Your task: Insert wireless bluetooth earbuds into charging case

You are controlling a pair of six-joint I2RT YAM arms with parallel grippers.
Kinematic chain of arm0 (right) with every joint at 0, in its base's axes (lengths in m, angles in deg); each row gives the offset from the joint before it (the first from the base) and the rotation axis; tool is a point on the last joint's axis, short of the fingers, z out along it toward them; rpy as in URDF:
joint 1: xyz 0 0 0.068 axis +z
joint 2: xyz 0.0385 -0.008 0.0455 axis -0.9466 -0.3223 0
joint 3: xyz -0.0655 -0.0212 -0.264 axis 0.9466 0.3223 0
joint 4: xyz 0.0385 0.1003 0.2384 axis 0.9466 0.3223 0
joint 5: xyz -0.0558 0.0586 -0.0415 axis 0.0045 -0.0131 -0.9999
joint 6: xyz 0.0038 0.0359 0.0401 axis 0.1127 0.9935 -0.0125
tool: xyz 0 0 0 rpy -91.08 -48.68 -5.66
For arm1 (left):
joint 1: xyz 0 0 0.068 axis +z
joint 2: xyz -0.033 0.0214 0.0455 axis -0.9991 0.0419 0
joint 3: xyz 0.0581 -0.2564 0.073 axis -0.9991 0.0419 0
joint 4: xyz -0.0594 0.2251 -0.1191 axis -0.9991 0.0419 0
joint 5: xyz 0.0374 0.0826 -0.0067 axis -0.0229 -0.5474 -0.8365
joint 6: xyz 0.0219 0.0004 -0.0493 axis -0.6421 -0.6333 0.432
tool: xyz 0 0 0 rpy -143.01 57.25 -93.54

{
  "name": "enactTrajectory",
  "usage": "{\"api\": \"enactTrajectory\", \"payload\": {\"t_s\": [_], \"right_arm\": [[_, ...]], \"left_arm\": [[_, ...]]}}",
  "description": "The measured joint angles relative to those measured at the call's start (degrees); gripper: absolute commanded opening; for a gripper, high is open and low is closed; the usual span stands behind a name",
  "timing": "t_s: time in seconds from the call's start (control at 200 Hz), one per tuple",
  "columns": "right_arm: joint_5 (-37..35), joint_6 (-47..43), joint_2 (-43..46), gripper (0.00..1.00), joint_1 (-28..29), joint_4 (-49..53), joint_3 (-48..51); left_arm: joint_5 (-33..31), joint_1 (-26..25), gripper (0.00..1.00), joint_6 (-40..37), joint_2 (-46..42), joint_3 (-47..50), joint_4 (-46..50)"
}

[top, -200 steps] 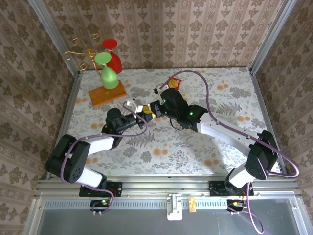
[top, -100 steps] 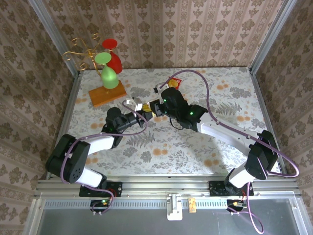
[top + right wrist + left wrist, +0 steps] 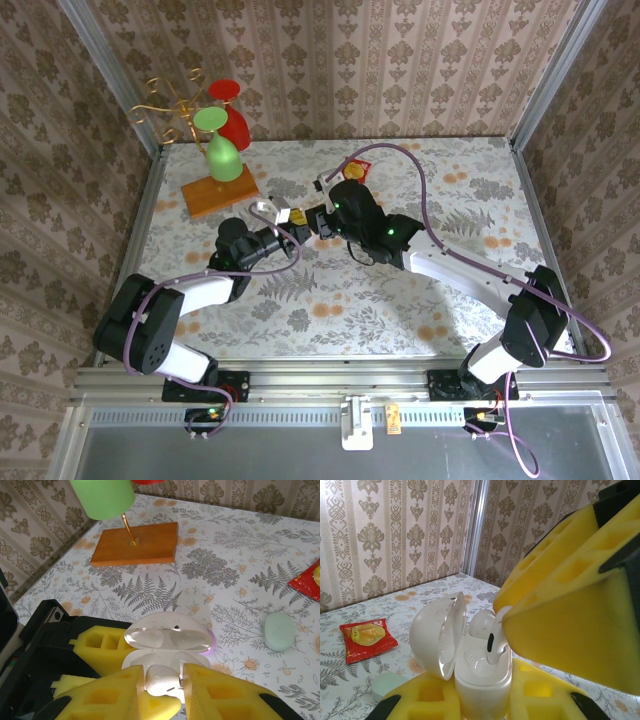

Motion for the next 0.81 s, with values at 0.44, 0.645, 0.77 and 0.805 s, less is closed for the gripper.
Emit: {"api": "enactTrajectory", "payload": {"t_s": [0.44,0.645,0.77,0.805], "right_arm": [[1.8,1.8,2.7,0.55,-1.2,-0.1,1.2],[5.4,5.1,5.5,0.55,-4.3,-2.3,3.6],[7.4,7.2,5.6,0.49,-6.2,-2.9,4.2],[7.8,7.6,5.6,0.48,-6.6,-3.0,4.2]], "left_arm": [[0.1,1.1,0.06,0.0,0.0,0.0,-0.5],[1.9,1.2,0.06,-0.1,0.0,0.0,-1.4],[2.8,1.2,0.06,-0.1,0.0,0.0,-1.4],[3.0,1.2,0.06,-0.1,0.0,0.0,-1.4]]}}
